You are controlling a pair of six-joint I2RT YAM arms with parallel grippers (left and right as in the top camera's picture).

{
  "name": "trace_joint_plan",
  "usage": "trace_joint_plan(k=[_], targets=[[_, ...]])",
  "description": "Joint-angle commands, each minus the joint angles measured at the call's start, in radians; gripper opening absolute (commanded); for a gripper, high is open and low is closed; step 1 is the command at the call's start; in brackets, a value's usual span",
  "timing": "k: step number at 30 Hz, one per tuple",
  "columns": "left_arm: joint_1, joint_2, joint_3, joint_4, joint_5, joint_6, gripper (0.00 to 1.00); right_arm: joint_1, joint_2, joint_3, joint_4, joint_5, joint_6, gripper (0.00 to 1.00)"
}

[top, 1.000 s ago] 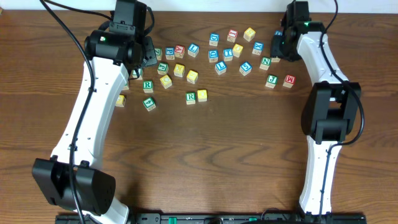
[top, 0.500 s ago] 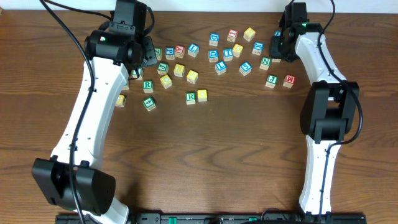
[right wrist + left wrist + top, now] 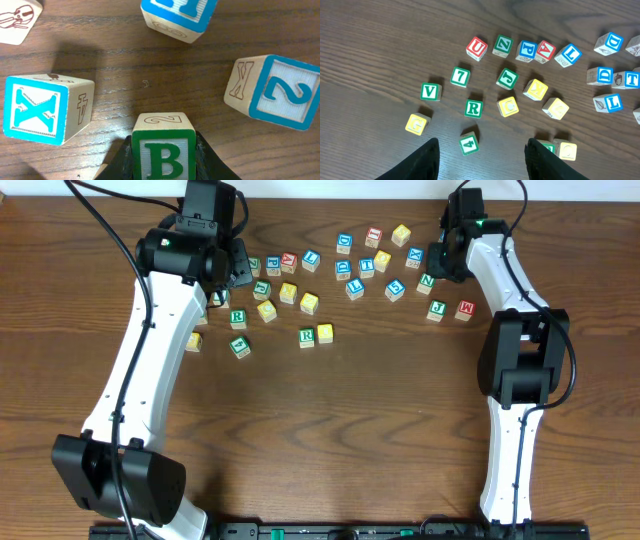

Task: Spell out ROBOT
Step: 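Close the right gripper on the green B block and lift it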

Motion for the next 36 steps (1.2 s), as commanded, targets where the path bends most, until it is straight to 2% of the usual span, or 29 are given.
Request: trace_joint_plan(k=[1, 10, 21, 26, 36], targets=[[0.004, -0.009, 0.005, -0.002, -0.002, 0.006, 0.54, 0.002, 0.014, 0.005, -0.003, 0.016, 0.001, 0.16], [0.004, -0.009, 0.005, -0.002, -0.002, 0.006, 0.54, -0.006, -0.037, 0.007, -0.034, 0.016, 0.000, 0.13], [0.004, -0.009, 0.005, -0.002, -0.002, 0.006, 0.54, 0.008, -0.236, 0.007, -0.123, 0.015, 0.000, 0.12], [0.004, -0.009, 0.005, -0.002, -0.002, 0.006, 0.54, 0.058, -0.304, 0.007, -0.202, -0.050, 0.001, 0.12], [0.004, -0.009, 0.005, -0.002, -0.002, 0.006, 0.55, 0.208, -0.273, 0.005, -0.372, -0.127, 0.028, 0.13]])
